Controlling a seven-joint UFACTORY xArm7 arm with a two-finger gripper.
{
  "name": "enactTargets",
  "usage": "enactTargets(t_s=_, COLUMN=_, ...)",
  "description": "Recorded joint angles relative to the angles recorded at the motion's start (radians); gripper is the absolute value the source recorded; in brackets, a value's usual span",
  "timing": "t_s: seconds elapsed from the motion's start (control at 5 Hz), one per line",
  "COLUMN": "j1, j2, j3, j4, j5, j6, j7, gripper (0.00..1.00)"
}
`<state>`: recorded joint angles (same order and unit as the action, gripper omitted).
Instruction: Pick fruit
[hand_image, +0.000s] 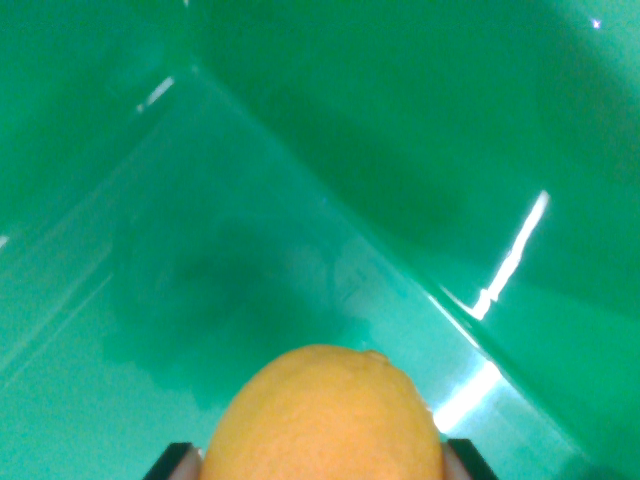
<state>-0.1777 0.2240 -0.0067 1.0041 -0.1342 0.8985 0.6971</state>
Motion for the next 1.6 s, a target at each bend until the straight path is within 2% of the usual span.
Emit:
enactTargets(t_s=0.2, j1=0.0000, j2=0.000, j3=0.000, j4=0.000, j5=0.0000, j6=0.000, j7=0.000, gripper=1.00)
enactTargets(t_s=0.4, j1=0.0004, j2=-0.015, j3=0.000, j4=0.025, j5=0.0022, j6=0.040, j7=-0.004, gripper=1.00)
enactTargets(t_s=0.6, j1=0.0004, j2=-0.015, j3=0.000, j4=0.025, j5=0.0022, j6=0.040, j7=-0.004, gripper=1.00)
enactTargets(t_s=0.8, j1=0.0008, j2=-0.031, j3=0.001, j4=0.052, j5=0.0046, j6=0.082, j7=-0.009, gripper=1.00)
enactTargets(t_s=1.0, j1=0.0008, j2=-0.031, j3=0.001, j4=0.052, j5=0.0046, j6=0.082, j7=-0.009, gripper=1.00)
enactTargets(t_s=1.2, j1=0.0012, j2=-0.047, j3=0.001, j4=0.081, j5=0.0071, j6=0.128, j7=-0.014, gripper=1.00)
enactTargets(t_s=1.4, j1=0.0012, j2=-0.047, j3=0.001, j4=0.081, j5=0.0071, j6=0.128, j7=-0.014, gripper=1.00)
enactTargets(t_s=1.6, j1=0.0017, j2=-0.064, j3=0.002, j4=0.109, j5=0.0097, j6=0.173, j7=-0.018, gripper=1.00)
